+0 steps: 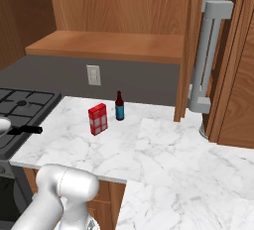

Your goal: Pick the pan from the cabinet and place it on the stove. Then turn on the stove burner for the pan.

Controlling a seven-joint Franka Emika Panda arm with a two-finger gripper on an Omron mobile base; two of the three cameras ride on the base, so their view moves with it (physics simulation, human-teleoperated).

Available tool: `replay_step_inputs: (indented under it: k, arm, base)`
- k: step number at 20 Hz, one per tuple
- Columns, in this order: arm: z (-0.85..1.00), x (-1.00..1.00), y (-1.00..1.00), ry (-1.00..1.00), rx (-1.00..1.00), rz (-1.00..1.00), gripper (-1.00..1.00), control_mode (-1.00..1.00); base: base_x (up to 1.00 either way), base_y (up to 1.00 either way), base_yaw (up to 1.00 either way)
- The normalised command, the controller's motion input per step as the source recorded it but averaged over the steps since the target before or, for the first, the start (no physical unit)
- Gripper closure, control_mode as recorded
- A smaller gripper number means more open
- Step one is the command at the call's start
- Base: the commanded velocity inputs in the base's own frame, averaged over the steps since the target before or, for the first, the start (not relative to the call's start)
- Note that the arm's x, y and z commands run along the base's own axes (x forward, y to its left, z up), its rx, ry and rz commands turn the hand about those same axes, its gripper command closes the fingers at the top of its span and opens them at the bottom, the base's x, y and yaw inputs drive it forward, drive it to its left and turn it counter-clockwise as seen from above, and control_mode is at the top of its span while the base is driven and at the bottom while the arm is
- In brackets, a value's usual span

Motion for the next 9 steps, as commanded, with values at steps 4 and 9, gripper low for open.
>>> replay_step_inputs:
  k: [4, 9]
  arm:
    - [0.22, -0.47, 0.01, 0.0, 0.0, 0.0, -1.0, -1.0]
    - [0.22, -0.31, 0.0, 0.0, 0.0, 0.0, -1.0, -1.0]
  base:
    - [0.0, 0.0, 0.0]
    - [0.0, 0.0, 0.0]
